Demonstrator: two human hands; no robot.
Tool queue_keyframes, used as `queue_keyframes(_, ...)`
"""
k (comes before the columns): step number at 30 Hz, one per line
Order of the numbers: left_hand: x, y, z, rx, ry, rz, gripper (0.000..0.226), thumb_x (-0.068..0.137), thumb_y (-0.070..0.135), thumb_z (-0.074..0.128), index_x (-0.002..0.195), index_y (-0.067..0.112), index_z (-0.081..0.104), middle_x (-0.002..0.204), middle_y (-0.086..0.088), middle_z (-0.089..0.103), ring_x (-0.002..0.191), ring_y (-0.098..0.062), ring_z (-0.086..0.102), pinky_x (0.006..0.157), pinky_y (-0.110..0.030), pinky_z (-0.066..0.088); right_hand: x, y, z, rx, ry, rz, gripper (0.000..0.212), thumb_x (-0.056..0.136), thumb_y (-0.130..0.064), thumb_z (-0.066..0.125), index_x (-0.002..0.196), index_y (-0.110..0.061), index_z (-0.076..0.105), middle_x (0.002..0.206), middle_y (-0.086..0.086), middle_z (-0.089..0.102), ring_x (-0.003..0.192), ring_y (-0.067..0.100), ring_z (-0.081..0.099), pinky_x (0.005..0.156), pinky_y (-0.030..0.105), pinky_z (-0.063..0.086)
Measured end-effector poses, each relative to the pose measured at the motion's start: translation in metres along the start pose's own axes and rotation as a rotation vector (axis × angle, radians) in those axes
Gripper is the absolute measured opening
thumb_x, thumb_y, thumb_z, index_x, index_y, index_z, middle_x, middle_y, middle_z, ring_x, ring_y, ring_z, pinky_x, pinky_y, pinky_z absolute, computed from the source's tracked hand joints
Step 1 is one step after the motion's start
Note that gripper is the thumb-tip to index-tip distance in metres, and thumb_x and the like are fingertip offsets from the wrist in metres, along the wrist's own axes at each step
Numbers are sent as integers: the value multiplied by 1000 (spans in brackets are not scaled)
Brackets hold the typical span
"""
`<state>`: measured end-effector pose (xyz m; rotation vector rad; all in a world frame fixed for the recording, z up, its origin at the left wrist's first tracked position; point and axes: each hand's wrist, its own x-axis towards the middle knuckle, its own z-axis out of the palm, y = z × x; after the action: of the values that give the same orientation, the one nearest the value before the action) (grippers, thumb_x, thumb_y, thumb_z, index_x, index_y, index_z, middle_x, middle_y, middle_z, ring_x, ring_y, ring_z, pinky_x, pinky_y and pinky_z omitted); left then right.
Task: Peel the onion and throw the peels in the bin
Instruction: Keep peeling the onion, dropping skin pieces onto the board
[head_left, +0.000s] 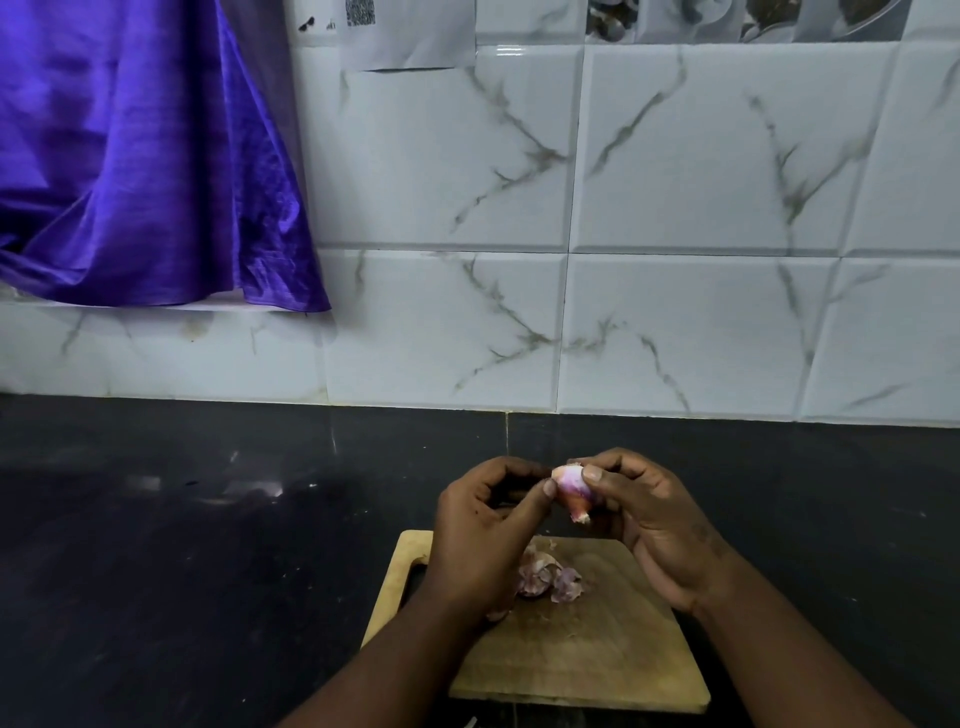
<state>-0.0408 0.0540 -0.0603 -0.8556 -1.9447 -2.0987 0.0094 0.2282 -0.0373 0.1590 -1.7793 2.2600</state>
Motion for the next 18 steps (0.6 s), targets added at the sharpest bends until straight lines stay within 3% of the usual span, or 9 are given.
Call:
queue_keyframes(9, 3, -6, 0, 41, 56, 13, 17, 96, 5, 74, 87, 19, 75, 83, -4, 74, 76, -18, 70, 70, -39, 60, 0, 1, 2, 0, 14, 0, 33, 78, -13, 72, 105, 7, 68, 98, 14, 77, 78, 20, 71, 63, 30, 59)
queue_keyframes(12, 4, -7, 1, 40, 34, 3, 18, 101, 5, 67, 89, 18, 71, 85, -4, 72, 77, -17, 67, 71, -41, 59, 0, 1, 1, 19, -14, 33, 28, 80, -11, 81, 101, 5, 71, 103, 19, 74, 81, 23, 71, 65, 32, 60)
queue_keyframes(15, 6, -9, -2, 40, 43, -24, 19, 103, 4, 64, 91, 19, 69, 88, 0, 75, 81, -17, 70, 70, -34, 60, 0, 2, 0, 17, -67, 58, 38, 68, -22, 83, 98, 1, 77, 102, 20, 75, 86, 24, 72, 69, 33, 60)
queue_keyframes(18, 6, -10, -2, 74, 28, -47, 17, 102, 7, 65, 91, 19, 69, 90, 0, 76, 86, -19, 73, 72, -37, 61, 0, 3, 0, 29, -90, 65, 42, 65, -23, 82, 99, 1, 78, 104, 23, 75, 89, 27, 73, 73, 34, 61)
